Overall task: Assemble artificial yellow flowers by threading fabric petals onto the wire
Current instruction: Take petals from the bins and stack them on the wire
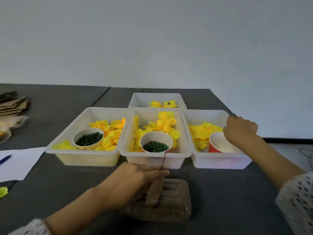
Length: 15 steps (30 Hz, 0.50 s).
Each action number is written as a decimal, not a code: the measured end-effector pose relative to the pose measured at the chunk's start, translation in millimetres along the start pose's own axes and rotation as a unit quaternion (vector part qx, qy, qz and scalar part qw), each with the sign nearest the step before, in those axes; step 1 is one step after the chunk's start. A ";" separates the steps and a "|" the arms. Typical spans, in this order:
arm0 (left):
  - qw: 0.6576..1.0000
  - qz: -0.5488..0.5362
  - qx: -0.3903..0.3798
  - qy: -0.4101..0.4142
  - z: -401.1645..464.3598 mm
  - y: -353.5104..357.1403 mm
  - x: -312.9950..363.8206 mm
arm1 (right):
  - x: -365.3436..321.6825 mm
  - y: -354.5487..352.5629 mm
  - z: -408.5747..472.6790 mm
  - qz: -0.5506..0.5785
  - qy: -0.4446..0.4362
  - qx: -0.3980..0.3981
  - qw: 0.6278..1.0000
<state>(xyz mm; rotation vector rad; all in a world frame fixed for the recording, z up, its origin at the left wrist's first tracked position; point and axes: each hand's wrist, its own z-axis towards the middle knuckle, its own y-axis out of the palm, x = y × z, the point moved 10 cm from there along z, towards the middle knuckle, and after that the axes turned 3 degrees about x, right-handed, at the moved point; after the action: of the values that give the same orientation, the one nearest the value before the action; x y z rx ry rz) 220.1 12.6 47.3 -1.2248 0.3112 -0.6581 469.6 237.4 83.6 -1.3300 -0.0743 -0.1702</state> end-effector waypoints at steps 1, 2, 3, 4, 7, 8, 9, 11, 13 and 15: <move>0.999 -0.029 -0.020 -0.006 -4.5 0.8 -2.1 | -14.8 -18.4 -10.9 0.038 -0.028 0.037 0.998; 0.998 -0.053 -0.023 -0.007 -8.9 -3.2 -2.6 | -27.9 -34.3 -25.6 0.084 -0.056 0.068 0.993; 0.998 -0.067 -0.008 -0.008 -13.3 -10.9 -3.8 | -37.2 -46.8 -44.0 0.135 -0.075 0.091 0.984; 0.997 -0.074 0.022 -0.010 -17.8 -21.4 -6.7 | -44.2 -55.6 -64.2 0.187 -0.088 0.108 0.972; 0.981 -0.070 0.180 -0.032 -35.4 -64.8 -28.9 | -62.3 -53.1 -126.7 0.323 -0.106 0.095 0.936; 0.968 -0.075 0.230 -0.065 -41.2 -78.0 -44.5 | -68.3 -41.5 -144.0 0.366 -0.100 0.065 0.923; 0.952 -0.078 0.277 -0.107 -47.2 -90.6 -63.7 | -72.0 -24.1 -158.4 0.413 -0.081 0.024 0.907; 0.914 -0.058 0.342 -0.208 -58.2 -110.3 -105.5 | -72.6 19.1 -181.9 0.515 -0.006 -0.069 0.855; 0.890 0.008 0.336 -0.308 -61.7 -117.1 -147.8 | -64.7 57.3 -199.4 0.585 0.092 -0.112 0.798; 0.889 0.034 0.249 -0.384 -53.5 -104.2 -190.3 | -57.3 82.8 -213.8 0.614 0.173 -0.105 0.763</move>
<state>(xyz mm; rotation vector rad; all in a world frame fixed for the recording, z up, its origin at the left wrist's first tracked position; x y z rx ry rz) 11.7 69.8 103.9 -0.8790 -0.4579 -0.1305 417.7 53.5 -55.4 -1.3046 1.1555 0.7228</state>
